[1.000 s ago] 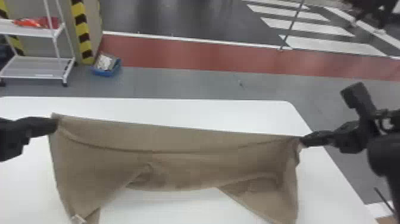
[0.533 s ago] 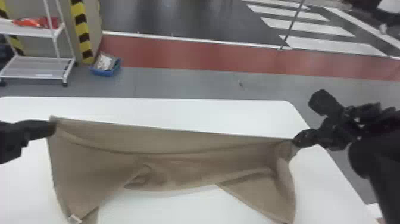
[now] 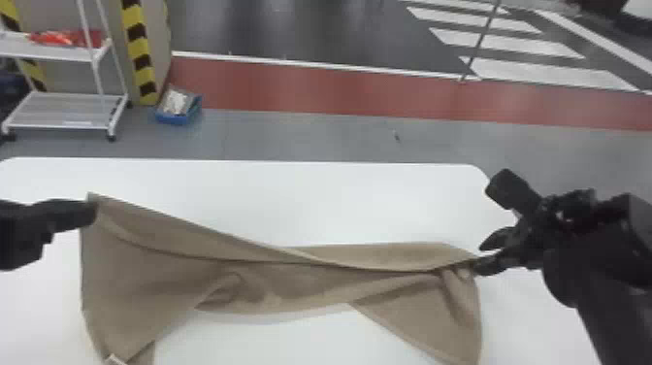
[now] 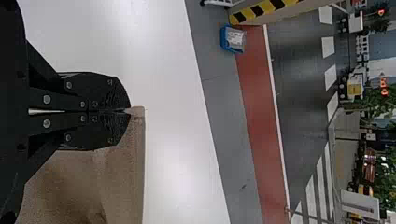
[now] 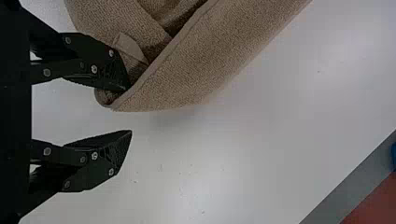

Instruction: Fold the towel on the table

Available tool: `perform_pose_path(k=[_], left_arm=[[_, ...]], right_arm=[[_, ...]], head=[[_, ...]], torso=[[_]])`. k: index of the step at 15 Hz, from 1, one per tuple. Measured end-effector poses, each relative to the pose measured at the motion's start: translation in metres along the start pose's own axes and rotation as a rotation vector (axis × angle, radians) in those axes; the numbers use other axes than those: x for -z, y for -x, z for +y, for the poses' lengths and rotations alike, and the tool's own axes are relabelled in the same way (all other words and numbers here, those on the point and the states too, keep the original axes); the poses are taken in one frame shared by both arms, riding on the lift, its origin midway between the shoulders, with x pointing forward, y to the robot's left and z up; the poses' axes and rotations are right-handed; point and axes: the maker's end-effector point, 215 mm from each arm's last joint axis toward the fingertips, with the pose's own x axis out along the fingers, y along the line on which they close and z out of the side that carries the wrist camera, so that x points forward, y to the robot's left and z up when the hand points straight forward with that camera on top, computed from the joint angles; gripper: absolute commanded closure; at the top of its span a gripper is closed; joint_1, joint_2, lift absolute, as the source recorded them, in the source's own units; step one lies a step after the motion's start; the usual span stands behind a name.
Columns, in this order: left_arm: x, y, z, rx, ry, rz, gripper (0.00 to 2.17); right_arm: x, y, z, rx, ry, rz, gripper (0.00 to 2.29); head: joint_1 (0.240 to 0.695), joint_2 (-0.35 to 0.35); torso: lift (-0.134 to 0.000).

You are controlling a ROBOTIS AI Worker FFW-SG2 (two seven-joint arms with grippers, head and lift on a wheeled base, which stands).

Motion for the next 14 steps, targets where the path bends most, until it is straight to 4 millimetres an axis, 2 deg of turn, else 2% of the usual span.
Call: perform_pose_path(k=[4,8,12,14], left_arm=[[-0.001,-0.001,0.003,-0.005,0.004,0.0,1.91],[-0.002,-0.003,0.004,-0.006,0.005,0.002,1.91],[-0.001,-0.003,0.008,-0.012,0.011,0.002,1.91],[0.0,-0.002,0.011,-0.016,0.015,0.001,1.91]], right_arm=[[0.009,0.003,-0.006,0.018,-0.02,0.021,0.48],[0.019,0.009,-0.023,0.064,-0.016,0.078,0.5],[0.031,0.004,-0.033,0.069,-0.019,0.128,0.52],[0.039,0.003,-0.041,0.069,-0.031,0.149,0.69]], head=[[0.695,-0.226],[0.695,-0.242],[0.695,-0.255],[0.695,-0.265]], torso=[[-0.124],[-0.124],[-0.124],[-0.124]])
